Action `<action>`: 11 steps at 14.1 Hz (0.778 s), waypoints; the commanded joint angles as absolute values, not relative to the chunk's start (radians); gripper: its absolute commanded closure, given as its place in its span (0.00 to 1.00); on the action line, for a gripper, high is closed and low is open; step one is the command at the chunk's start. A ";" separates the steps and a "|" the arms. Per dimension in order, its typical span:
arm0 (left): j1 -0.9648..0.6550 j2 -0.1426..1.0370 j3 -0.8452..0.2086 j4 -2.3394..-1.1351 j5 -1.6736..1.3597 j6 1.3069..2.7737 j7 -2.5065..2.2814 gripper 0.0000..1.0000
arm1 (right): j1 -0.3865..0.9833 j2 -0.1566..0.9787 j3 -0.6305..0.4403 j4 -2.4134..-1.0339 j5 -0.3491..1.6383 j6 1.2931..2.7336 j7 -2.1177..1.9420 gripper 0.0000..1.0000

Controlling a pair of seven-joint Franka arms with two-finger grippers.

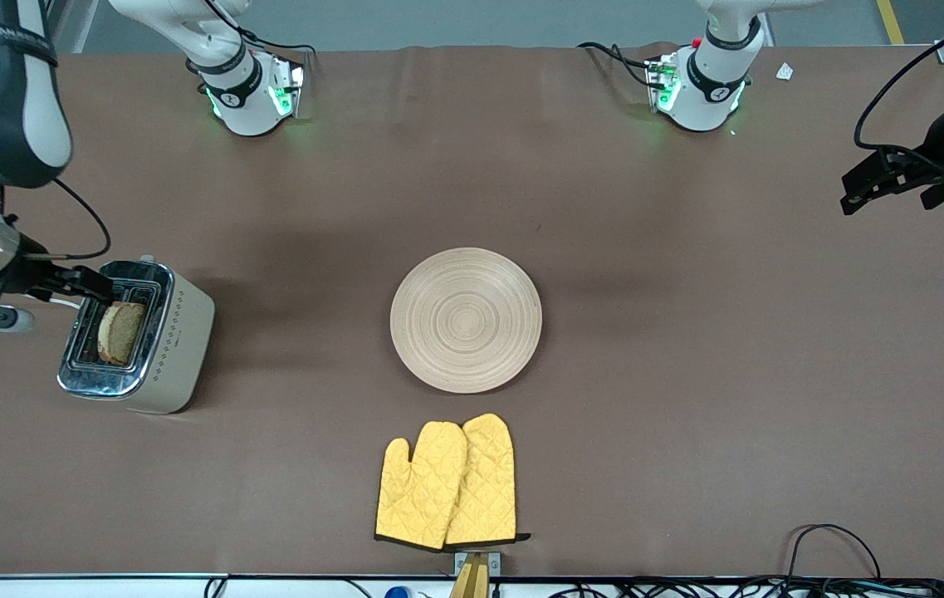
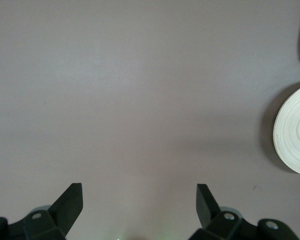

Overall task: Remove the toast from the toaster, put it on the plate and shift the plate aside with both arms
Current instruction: 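Reach the right gripper down to the bread slice in the toaster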

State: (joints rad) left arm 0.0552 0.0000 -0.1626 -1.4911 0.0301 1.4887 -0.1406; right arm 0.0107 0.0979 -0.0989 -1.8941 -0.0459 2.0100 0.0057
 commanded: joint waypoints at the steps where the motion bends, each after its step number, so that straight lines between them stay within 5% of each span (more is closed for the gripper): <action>1: 0.058 -0.006 -0.164 -1.480 0.048 1.473 -0.133 0.00 | -0.015 0.109 -0.087 -1.937 -0.026 2.066 -0.002 0.00; 6: 0.057 -0.006 -0.164 -1.482 0.048 1.473 -0.133 0.00 | -0.031 0.179 -0.087 -1.936 -0.025 2.128 -0.003 0.01; 9: 0.058 -0.006 -0.164 -1.480 0.048 1.473 -0.133 0.00 | -0.028 0.199 -0.087 -1.934 -0.025 2.143 -0.002 0.15; 11: 0.058 -0.006 -0.164 -1.480 0.046 1.473 -0.133 0.00 | -0.028 0.201 -0.087 -1.933 -0.025 2.145 -0.002 0.33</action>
State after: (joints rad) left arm 0.0555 0.0000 -0.1625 -1.4911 0.0301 1.4887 -0.1406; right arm -0.0141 0.2034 -0.0989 -1.9318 -0.0454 2.1380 0.0057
